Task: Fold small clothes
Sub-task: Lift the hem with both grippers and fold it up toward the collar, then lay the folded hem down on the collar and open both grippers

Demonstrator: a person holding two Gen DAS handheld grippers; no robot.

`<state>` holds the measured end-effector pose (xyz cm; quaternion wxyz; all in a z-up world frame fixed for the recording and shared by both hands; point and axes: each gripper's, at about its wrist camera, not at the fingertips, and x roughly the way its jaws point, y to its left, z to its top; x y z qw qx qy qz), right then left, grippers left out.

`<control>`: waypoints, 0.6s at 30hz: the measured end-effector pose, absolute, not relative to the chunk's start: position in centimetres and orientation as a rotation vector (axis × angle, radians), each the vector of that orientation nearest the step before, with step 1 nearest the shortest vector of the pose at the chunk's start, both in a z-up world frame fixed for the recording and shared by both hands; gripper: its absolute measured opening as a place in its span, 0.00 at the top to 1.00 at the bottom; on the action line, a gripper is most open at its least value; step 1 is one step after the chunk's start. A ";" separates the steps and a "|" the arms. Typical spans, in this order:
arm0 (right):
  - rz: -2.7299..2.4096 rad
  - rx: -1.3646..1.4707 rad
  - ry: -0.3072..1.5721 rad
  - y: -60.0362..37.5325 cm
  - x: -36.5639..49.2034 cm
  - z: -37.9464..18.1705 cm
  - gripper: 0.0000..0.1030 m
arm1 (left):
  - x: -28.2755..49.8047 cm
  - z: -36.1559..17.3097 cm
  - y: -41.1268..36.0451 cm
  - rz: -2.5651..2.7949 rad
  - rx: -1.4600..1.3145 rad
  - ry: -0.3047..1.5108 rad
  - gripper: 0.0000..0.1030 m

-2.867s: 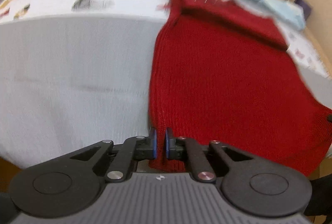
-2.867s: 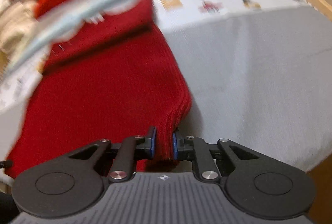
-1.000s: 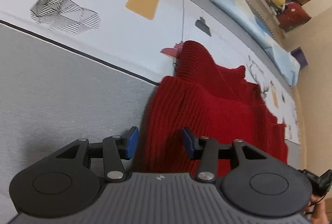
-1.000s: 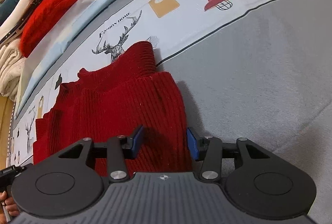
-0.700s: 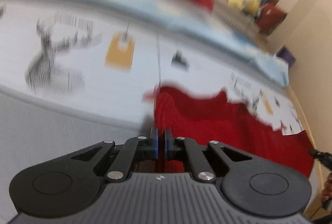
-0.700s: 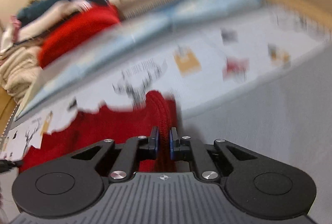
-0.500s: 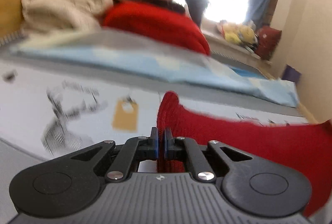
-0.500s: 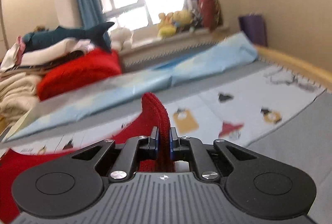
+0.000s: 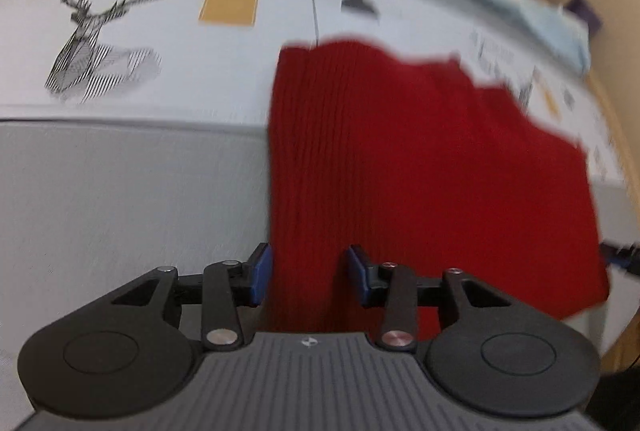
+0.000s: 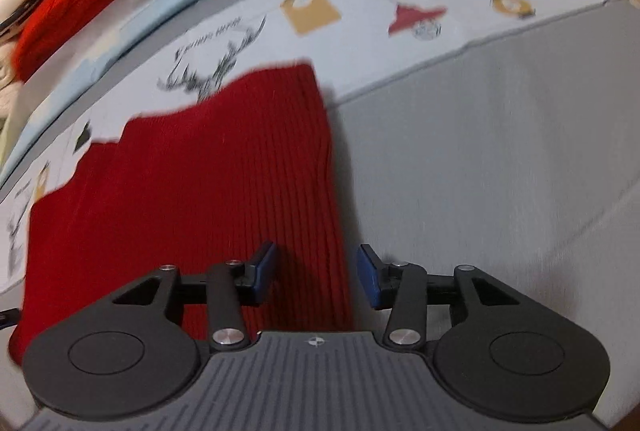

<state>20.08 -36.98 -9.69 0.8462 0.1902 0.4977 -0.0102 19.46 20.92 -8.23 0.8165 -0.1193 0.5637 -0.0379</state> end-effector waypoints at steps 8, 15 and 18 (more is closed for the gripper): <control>0.074 0.422 1.145 -36.9 15.7 -10.0 0.74 | 15.7 -7.7 22.9 -0.118 -0.339 1.236 0.66; 0.088 0.503 0.840 -39.4 13.4 -4.4 0.89 | 13.0 -3.9 22.8 -0.140 -0.364 1.073 0.88; 0.032 0.483 0.826 -40.1 12.9 -3.7 0.89 | 11.7 -2.7 22.9 -0.162 -0.396 1.038 0.88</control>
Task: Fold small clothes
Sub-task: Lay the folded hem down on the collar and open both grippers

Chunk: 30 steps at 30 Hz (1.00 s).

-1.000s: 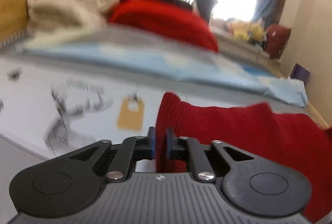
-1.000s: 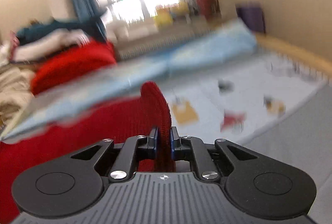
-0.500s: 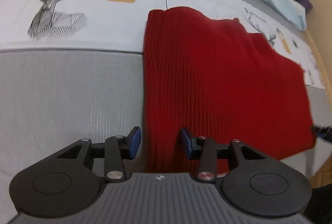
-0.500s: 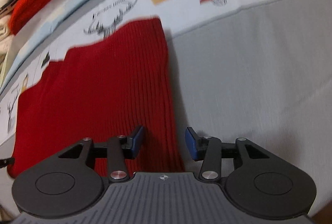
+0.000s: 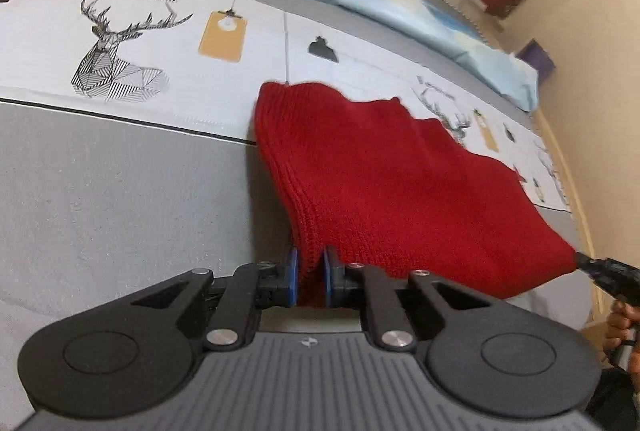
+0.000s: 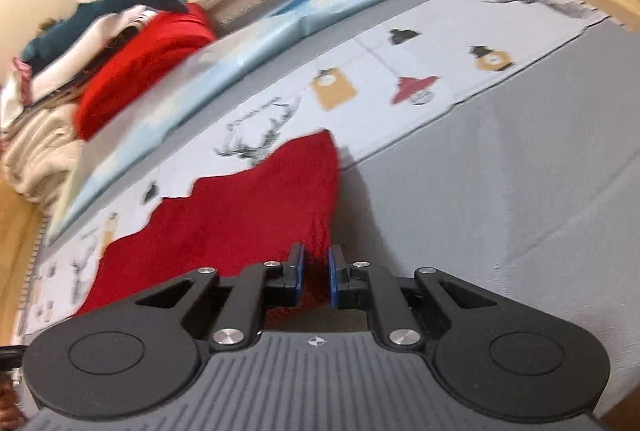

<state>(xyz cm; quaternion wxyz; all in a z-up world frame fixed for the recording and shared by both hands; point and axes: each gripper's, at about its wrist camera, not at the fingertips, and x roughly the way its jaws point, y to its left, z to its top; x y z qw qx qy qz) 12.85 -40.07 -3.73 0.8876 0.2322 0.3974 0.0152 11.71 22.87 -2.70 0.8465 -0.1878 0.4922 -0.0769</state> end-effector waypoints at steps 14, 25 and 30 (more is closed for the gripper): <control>-0.055 0.187 0.938 -35.7 14.2 -6.0 0.83 | 12.6 -3.7 19.9 -0.190 -0.247 1.132 0.82; -0.037 0.117 1.170 -35.0 15.8 -9.8 0.66 | 13.8 -7.6 17.2 -0.161 -0.029 1.255 0.81; -0.030 0.100 1.038 -34.7 14.9 -7.2 0.64 | 13.8 -7.4 17.2 -0.161 -0.031 1.255 0.80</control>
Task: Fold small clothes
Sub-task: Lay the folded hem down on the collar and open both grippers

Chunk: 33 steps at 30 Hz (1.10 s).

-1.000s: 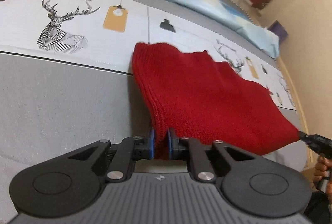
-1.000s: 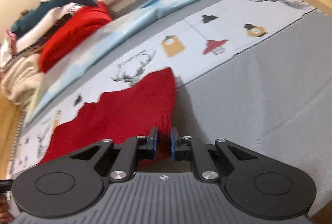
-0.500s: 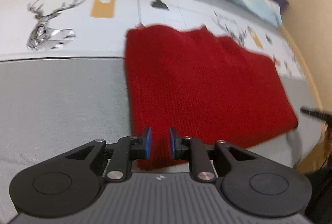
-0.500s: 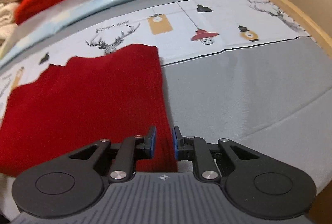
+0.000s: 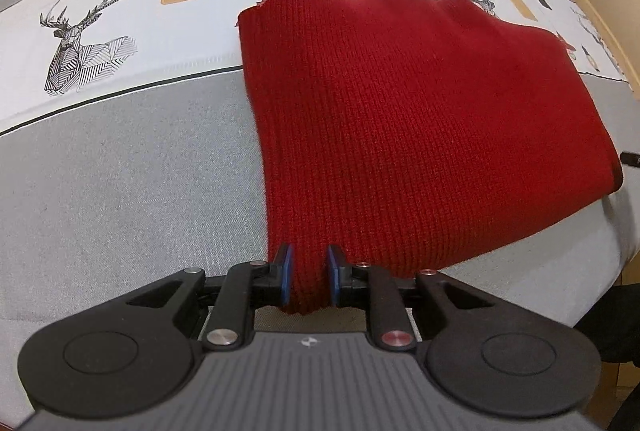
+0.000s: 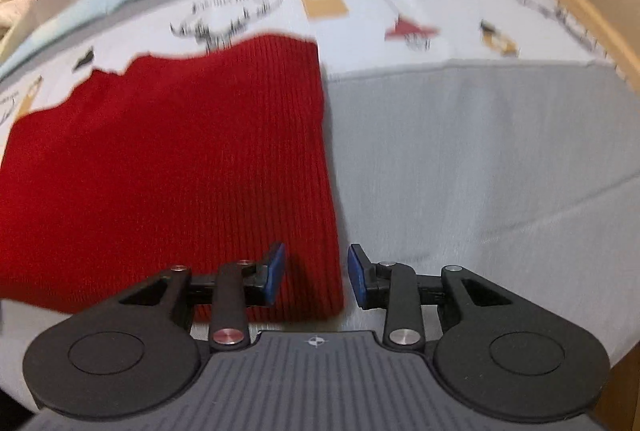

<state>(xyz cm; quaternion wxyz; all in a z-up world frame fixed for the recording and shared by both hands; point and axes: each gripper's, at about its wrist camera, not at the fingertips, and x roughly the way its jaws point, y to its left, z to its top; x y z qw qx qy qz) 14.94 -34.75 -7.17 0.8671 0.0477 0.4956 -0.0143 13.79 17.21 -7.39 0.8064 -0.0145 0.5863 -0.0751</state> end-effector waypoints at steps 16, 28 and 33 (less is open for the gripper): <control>-0.061 0.064 1.138 -35.3 16.1 -9.8 0.58 | 13.6 -6.7 17.0 -0.172 -0.059 1.244 0.80; -0.117 0.072 1.157 -35.9 16.3 -9.8 0.54 | 13.5 -6.9 17.3 -0.154 -0.040 1.262 0.80; -0.071 0.041 1.004 -33.6 15.9 -6.6 0.54 | 13.3 -5.2 18.0 -0.108 -0.064 1.197 0.70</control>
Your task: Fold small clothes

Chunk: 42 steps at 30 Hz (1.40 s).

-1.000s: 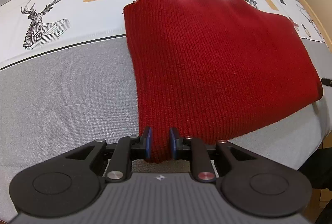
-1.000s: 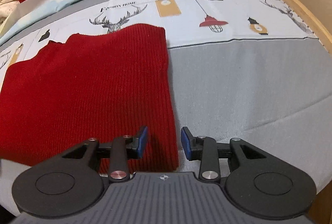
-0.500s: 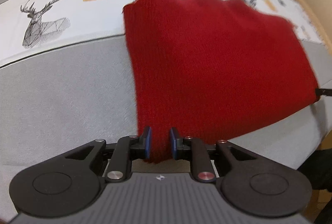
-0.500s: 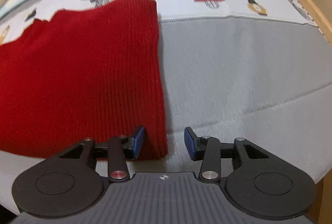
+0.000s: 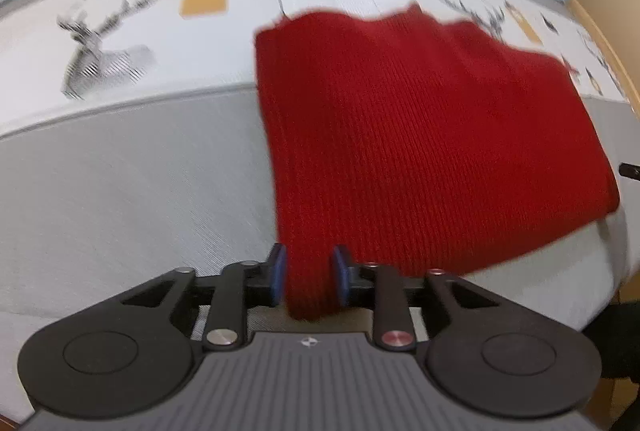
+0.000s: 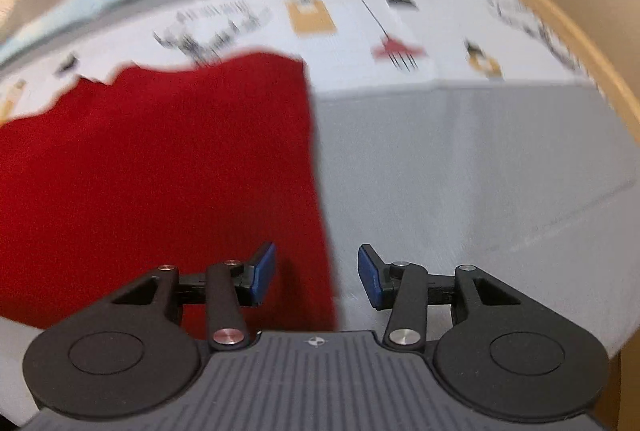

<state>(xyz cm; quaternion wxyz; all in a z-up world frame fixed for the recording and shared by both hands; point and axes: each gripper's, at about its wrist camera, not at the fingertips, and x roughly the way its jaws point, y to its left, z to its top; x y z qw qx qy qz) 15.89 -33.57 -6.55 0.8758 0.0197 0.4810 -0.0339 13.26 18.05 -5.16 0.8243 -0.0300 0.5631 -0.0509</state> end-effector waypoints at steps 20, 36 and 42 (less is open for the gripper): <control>0.121 -0.122 0.956 -19.8 15.2 -6.3 0.54 | 11.2 0.4 24.3 0.026 -0.176 1.036 0.66; 0.357 -0.069 0.888 -10.0 11.9 -6.6 0.54 | 9.4 1.8 31.3 0.156 -0.294 0.972 0.66; 0.547 -0.170 0.806 -1.5 9.4 -6.1 0.54 | 8.7 2.0 33.5 0.187 -0.328 0.960 0.66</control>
